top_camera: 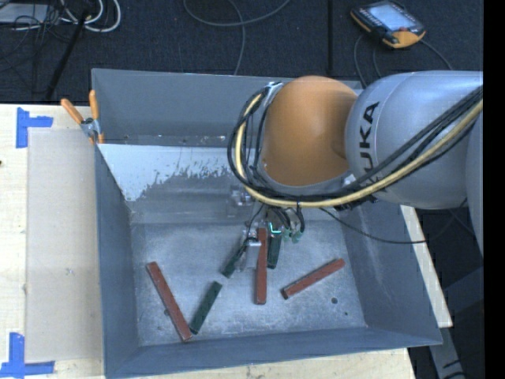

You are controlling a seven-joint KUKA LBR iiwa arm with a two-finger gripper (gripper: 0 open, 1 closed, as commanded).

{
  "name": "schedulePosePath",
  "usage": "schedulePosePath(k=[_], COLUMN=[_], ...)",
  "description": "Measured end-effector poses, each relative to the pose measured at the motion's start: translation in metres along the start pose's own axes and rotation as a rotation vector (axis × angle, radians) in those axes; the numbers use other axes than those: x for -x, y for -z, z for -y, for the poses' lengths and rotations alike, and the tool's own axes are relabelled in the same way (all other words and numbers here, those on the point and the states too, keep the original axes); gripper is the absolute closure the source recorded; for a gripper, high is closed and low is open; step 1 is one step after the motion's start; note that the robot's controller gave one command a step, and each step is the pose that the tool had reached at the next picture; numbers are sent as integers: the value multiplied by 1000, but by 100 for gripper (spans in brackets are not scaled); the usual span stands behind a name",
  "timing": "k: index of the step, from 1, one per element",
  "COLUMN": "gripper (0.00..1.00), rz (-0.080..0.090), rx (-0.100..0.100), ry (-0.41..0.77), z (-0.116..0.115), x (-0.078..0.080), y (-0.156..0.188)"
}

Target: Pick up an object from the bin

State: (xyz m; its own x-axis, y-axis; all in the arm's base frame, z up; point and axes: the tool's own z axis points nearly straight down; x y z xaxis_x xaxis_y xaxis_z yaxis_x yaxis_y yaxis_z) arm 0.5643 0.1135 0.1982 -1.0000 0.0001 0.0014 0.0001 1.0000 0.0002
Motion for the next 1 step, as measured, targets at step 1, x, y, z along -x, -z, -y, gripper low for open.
schedulePosePath(k=[1], gripper=[0], rz=[7], rx=[2], ry=[78], z=[20], x=[-2], y=[-25])
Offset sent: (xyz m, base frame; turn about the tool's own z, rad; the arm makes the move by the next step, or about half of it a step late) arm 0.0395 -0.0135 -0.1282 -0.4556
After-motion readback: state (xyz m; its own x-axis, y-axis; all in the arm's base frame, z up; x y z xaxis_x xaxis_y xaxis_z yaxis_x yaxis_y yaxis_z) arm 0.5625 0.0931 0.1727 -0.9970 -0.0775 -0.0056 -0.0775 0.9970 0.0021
